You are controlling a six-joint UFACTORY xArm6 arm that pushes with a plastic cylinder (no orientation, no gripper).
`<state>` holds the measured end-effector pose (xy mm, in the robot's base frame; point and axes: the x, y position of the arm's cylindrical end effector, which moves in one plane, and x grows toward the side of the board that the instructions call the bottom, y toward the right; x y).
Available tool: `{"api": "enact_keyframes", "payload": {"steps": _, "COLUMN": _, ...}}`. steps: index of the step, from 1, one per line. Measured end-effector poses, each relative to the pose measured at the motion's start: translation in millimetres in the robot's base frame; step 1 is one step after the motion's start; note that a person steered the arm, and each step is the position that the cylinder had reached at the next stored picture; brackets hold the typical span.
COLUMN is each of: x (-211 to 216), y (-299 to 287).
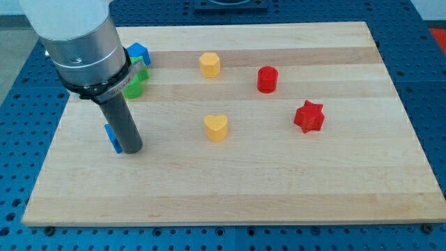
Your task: Push the blue triangle below the green circle
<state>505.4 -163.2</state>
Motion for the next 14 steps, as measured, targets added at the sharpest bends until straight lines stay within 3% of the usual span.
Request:
{"api": "enact_keyframes", "payload": {"steps": 2, "x": 12.8, "y": -7.3}}
{"api": "enact_keyframes", "payload": {"steps": 4, "x": -33.8, "y": -41.5}}
{"api": "enact_keyframes", "payload": {"steps": 7, "x": -82.1, "y": -29.5}}
{"api": "enact_keyframes", "payload": {"steps": 8, "x": -85.6, "y": -16.8}}
{"api": "enact_keyframes", "payload": {"steps": 9, "x": -43.6, "y": -3.3}}
{"api": "enact_keyframes", "payload": {"steps": 10, "x": -15.4, "y": -51.4}}
{"api": "enact_keyframes", "payload": {"steps": 11, "x": -23.7, "y": -131.4}}
{"api": "enact_keyframes", "payload": {"steps": 12, "x": -48.6, "y": -141.6}}
{"api": "enact_keyframes", "payload": {"steps": 14, "x": -81.3, "y": -108.8}}
